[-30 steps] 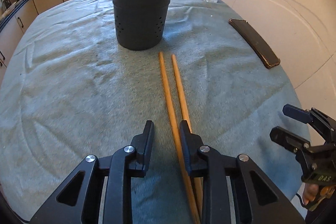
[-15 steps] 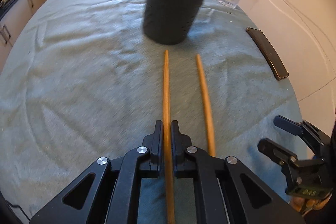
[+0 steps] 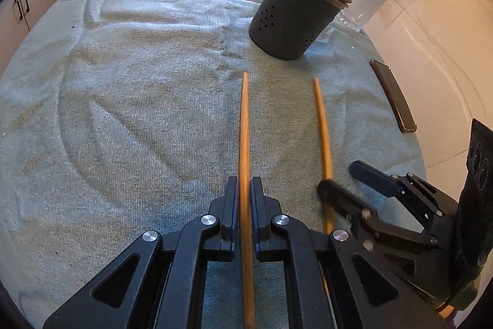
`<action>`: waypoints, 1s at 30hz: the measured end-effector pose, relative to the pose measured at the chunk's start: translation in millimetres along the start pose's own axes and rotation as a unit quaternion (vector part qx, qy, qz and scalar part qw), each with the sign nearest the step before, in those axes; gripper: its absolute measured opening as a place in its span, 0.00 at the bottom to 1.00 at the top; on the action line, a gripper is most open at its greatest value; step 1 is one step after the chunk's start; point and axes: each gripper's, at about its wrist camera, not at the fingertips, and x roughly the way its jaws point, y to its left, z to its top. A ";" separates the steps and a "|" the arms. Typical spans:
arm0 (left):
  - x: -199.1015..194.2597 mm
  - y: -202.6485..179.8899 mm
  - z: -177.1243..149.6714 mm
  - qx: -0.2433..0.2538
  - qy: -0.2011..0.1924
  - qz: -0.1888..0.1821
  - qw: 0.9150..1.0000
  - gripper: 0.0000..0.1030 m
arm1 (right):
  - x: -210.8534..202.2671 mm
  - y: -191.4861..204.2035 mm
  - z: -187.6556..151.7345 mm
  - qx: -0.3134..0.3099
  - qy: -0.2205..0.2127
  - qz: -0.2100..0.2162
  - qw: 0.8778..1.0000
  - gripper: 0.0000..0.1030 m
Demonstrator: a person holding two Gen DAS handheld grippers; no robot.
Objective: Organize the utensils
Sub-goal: 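Move both open tools back to the remaining chopsticks on the towel, then close the left tool on a chopstick while the right tool grasps another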
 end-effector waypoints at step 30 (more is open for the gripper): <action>31.5 -5.0 71.9 0.027 0.027 0.026 0.999 0.07 | 30.0 -28.8 59.2 0.010 0.025 -0.046 0.999 0.39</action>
